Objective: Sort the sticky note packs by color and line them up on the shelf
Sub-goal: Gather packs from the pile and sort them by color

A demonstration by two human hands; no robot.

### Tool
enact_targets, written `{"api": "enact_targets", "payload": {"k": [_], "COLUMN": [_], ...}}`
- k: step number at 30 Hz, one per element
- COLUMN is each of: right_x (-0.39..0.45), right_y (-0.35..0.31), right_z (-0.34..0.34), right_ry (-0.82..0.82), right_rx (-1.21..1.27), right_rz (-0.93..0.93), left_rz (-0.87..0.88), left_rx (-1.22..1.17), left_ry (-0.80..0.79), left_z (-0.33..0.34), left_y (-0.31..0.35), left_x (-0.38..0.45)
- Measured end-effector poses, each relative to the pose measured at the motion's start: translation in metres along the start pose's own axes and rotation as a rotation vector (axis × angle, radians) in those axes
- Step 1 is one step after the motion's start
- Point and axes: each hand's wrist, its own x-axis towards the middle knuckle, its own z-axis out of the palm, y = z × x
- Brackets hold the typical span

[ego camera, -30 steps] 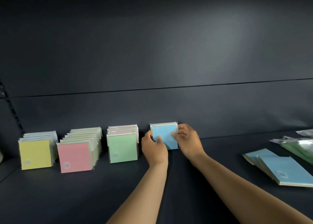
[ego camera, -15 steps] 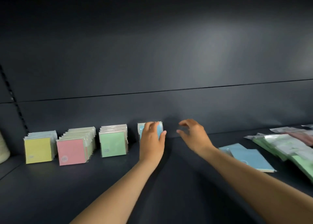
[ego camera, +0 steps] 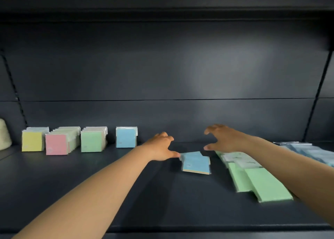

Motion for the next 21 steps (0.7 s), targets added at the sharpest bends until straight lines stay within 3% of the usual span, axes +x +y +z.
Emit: {"api": "enact_targets", "payload": {"k": [5, 11, 19, 21], "right_x": [-0.026, -0.042, -0.039, -0.034], "right_y": [0.022, 0.040, 0.046, 0.043], "right_z": [-0.001, 0.005, 0.009, 0.012], "right_ry": [-0.045, 0.017, -0.026, -0.040], "right_rx": [0.094, 0.118, 0.170, 0.187], "right_rz": [-0.060, -0.122, -0.110, -0.104], "left_rz": [-0.044, -0.051, -0.125, -0.162], "left_rx": [-0.052, -0.108, -0.085, -0.181], "left_ry": [-0.090, -0.182, -0.249, -0.208], "left_z": [0.020, 0.031, 0.031, 0.030], "left_y": [0.042, 0.066, 0.058, 0.047], "left_x": [-0.003, 0.012, 0.022, 0.016]}}
